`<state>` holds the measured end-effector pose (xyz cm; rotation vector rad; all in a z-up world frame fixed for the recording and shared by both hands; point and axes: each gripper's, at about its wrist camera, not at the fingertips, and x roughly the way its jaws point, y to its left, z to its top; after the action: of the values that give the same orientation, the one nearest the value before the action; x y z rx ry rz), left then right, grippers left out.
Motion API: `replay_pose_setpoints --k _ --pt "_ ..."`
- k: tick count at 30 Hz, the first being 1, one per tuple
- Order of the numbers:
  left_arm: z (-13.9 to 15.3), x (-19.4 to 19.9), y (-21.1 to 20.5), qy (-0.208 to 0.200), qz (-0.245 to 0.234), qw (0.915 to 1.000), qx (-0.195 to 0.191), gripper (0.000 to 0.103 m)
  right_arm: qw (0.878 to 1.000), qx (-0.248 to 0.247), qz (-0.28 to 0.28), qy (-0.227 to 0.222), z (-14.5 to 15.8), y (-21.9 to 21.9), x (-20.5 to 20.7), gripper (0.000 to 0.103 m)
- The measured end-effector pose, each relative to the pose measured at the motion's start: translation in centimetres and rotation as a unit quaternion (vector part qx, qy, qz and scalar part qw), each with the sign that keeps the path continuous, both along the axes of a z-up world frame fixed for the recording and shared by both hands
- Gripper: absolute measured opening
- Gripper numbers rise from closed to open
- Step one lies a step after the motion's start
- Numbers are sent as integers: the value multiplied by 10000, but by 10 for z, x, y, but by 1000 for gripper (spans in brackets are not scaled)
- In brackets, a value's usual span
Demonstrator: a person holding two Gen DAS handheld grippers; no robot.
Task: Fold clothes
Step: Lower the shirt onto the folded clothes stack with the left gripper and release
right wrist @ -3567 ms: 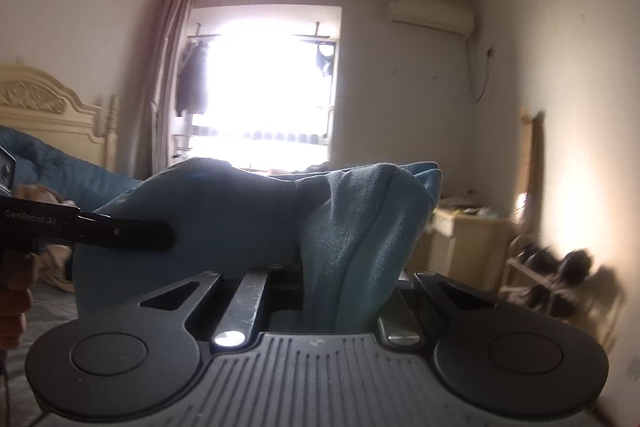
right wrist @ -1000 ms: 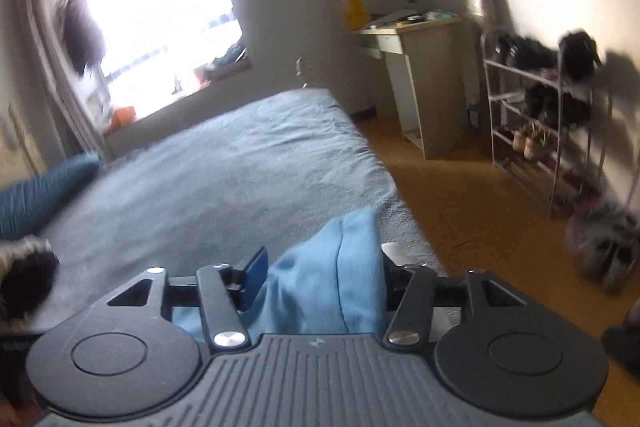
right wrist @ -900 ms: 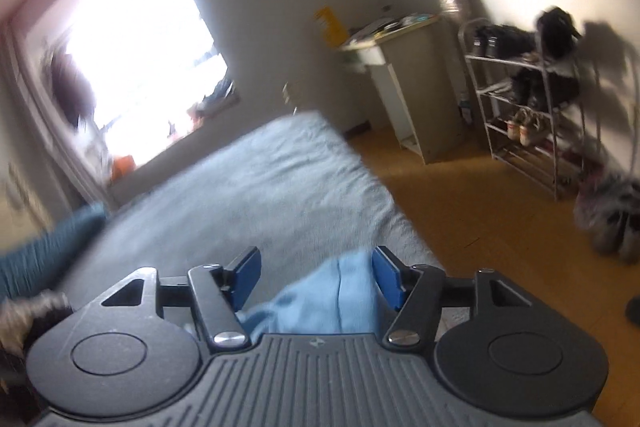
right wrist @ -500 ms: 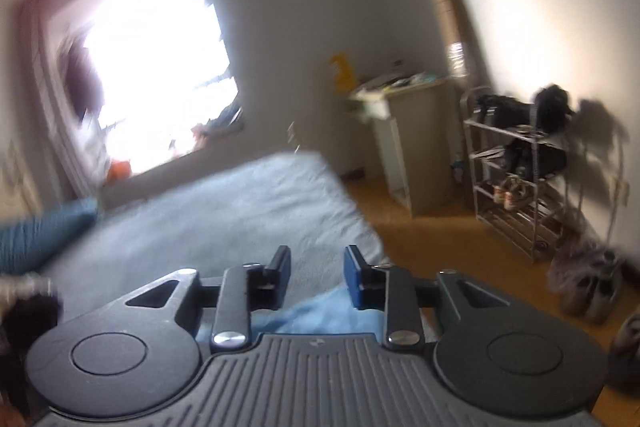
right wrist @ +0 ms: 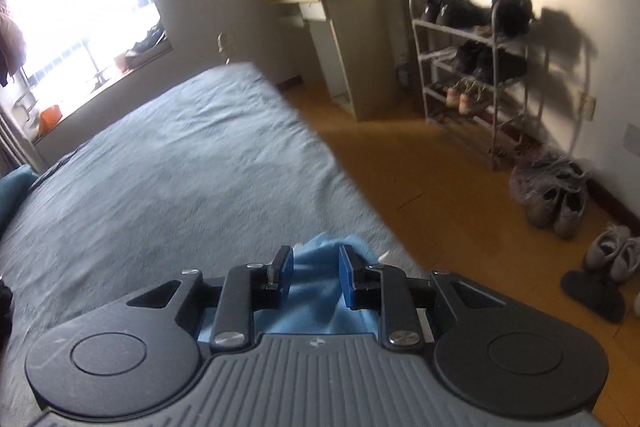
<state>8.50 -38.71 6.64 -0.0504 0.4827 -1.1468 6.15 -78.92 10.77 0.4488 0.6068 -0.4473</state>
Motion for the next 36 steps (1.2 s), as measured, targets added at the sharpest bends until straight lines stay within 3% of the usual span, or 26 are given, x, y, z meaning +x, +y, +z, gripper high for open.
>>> replay_pose_setpoints --k 4,8,12,18,22,26,32,36 --pt "-10 10 29 240 130 9996 17 26 9950 -232 973 52 19 44 4 29" --pt "-20 14 48 329 227 9992 65 27 9739 -368 2042 918 5 100 37 30" --pt "-21 12 62 363 242 9990 77 27 9654 -596 1900 1681 -22 118 87 31" --pt "-20 13 82 403 288 9987 107 32 9831 -300 1210 1341 -26 105 135 34" --pt "-16 20 87 437 295 9986 64 32 9945 -27 956 422 10 96 102 40" --pt "0 22 68 414 170 9990 -95 32 9965 -63 751 -365 52 81 23 41" --pt "23 24 -10 493 -135 9986 -116 35 9963 -388 770 58 46 58 -33 36" --pt "20 24 -53 550 -129 9980 290 35 9956 -329 813 323 5 43 -25 36"
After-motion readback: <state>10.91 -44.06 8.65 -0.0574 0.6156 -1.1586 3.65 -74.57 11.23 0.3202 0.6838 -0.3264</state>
